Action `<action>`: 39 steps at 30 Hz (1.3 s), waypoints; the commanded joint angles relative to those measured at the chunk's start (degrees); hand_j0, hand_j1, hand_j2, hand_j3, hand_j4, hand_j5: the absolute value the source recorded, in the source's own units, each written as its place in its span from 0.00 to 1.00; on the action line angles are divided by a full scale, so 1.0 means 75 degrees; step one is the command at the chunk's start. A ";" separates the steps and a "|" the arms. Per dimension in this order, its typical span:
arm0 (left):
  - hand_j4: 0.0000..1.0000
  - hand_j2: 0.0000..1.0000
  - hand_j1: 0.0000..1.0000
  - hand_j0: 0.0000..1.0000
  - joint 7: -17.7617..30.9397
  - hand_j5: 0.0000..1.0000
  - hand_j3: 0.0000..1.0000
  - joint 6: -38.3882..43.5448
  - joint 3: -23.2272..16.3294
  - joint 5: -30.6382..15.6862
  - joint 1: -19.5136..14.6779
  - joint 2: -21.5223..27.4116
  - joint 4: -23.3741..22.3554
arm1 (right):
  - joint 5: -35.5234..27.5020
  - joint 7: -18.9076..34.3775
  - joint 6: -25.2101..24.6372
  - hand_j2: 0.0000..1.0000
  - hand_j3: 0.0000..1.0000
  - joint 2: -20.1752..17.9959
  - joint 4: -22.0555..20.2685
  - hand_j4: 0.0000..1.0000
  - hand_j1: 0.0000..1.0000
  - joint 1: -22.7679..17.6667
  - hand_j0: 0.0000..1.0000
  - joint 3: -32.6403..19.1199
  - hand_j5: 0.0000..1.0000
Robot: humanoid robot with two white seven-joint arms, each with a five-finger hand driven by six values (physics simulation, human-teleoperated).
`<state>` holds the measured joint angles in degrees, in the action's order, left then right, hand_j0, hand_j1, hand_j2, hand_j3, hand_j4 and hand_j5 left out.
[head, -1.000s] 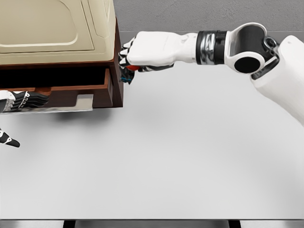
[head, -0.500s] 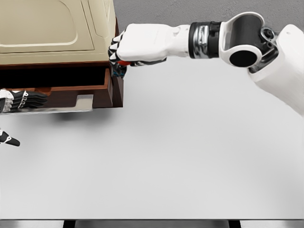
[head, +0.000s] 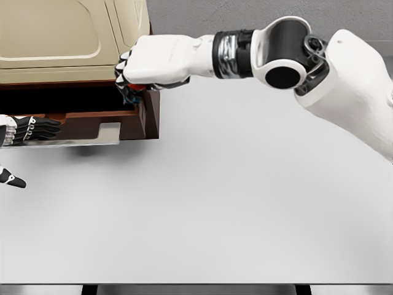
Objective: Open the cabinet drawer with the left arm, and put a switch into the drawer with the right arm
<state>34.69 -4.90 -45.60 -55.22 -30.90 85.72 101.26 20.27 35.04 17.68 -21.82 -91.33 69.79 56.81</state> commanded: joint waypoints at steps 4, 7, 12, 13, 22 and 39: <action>1.00 1.00 1.00 1.00 0.0041 1.00 1.00 -0.0002 -0.0201 0.0636 0.0006 -0.0016 -0.0025 | -0.0007 -0.0005 -0.0318 0.44 0.44 0.0284 0.0083 0.44 0.44 0.0105 0.44 0.0125 0.44; 1.00 1.00 1.00 1.00 0.0041 1.00 1.00 -0.0002 -0.0201 0.0636 0.0006 -0.0016 -0.0025 | 0.0017 -0.0005 -0.0435 0.44 0.44 0.0449 0.0247 0.44 0.44 0.0176 0.44 0.0195 0.44; 1.00 1.00 1.00 1.00 0.0041 1.00 1.00 -0.0002 -0.0201 0.0625 0.0006 -0.0004 -0.0025 | 0.0028 -0.0005 -0.0458 0.44 0.44 0.0718 0.0587 0.44 0.44 0.0316 0.44 0.0394 0.44; 1.00 1.00 1.00 1.00 0.0041 1.00 1.00 -0.0003 -0.0201 0.0624 0.0006 0.0008 -0.0025 | 0.0099 -0.0005 -0.0458 0.43 0.43 0.0788 0.0681 0.43 0.43 0.0316 0.43 0.0418 0.43; 1.00 1.00 1.00 1.00 0.0041 1.00 1.00 -0.0014 -0.0201 0.0589 0.0006 0.0019 -0.0025 | 0.0122 -0.0005 -0.0447 0.43 0.43 0.0999 0.1150 0.43 0.43 0.0387 0.43 0.0511 0.43; 1.00 1.00 1.00 1.00 0.0041 1.00 1.00 -0.0014 -0.0201 0.0589 0.0006 0.0019 -0.0025 | 0.0415 -0.0005 -0.0447 0.71 0.71 0.1339 0.1900 0.71 0.71 0.0492 0.71 0.0711 0.71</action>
<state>34.85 -4.99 -45.76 -55.58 -30.89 85.94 101.32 22.37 34.97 14.40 -11.78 -77.81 73.48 62.15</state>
